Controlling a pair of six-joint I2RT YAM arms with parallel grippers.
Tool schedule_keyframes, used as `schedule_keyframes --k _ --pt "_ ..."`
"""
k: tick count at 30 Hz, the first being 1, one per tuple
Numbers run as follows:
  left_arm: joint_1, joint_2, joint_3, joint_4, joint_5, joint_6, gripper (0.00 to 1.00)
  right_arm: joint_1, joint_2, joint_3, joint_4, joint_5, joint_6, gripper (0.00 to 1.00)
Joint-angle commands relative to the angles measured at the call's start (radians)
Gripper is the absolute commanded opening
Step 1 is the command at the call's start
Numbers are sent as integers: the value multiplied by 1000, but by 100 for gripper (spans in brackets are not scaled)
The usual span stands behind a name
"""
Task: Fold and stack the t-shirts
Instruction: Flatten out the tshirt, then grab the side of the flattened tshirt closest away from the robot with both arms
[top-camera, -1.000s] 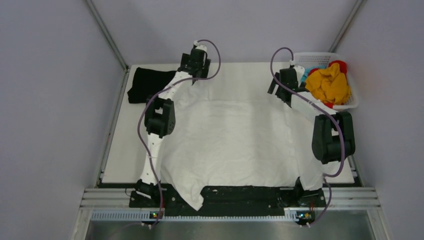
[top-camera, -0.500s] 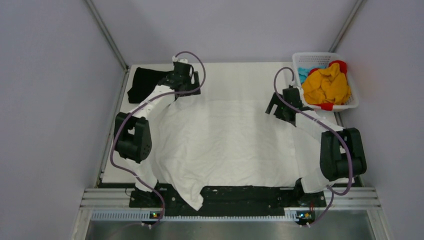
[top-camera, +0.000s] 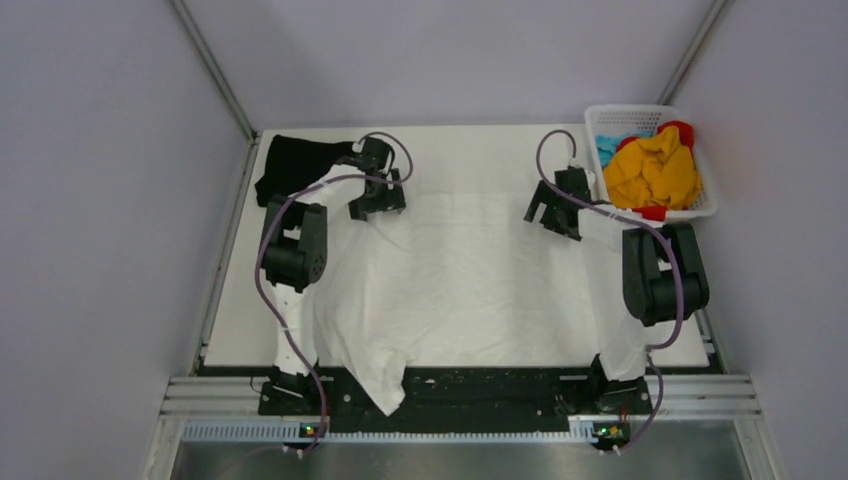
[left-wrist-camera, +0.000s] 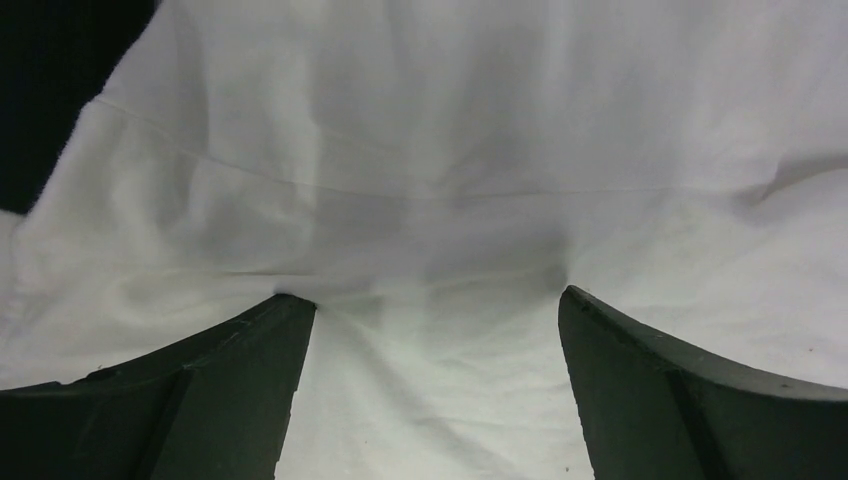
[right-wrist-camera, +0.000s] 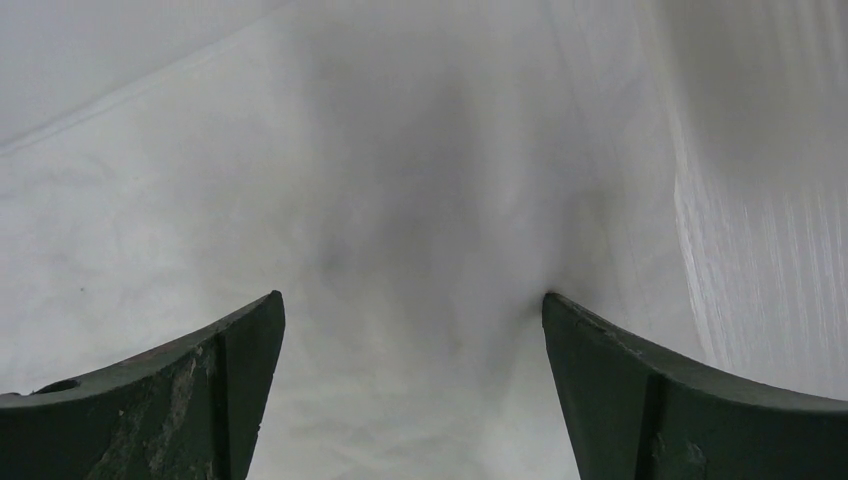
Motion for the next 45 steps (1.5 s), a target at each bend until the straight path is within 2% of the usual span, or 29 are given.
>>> schedule_keyframes --k 1,5,9,13,18,22,24,27,30,35,39,43,45 --pt "29 175 178 -41 67 -10 97 -25 149 108 -23 9 16 98" --pt "49 332 421 -102 101 9 97 -43 272 269 -60 16 22 98" --pt "69 426 587 -101 175 32 97 -60 368 426 -108 39 6 99" --pt "76 459 636 -32 256 47 99 -87 440 552 -142 53 -12 99" --pt "76 485 696 21 331 55 99 -96 463 631 -136 21 -36 99" --pt "75 465 767 -15 358 56 99 -93 406 669 -166 -14 -77 99" --pt "73 392 754 -36 353 61 99 -79 336 648 -176 -12 -89 99" --pt "55 219 618 -49 310 79 99 -44 197 540 -172 -2 -99 99" --pt "23 -11 376 -43 245 72 99 -18 31 373 -161 -16 -64 99" --pt "-45 -457 -161 -24 117 -53 99 -17 -325 15 -103 -14 18 99" --pt "-169 -823 -606 -36 -13 -212 99 -17 -566 -188 -130 -5 39 99" --pt "-327 -1028 -802 -222 -129 -376 99 -19 -718 -280 -225 22 48 99" --pt "-380 -1094 -875 -303 -137 -448 97 -19 -778 -318 -254 22 55 99"
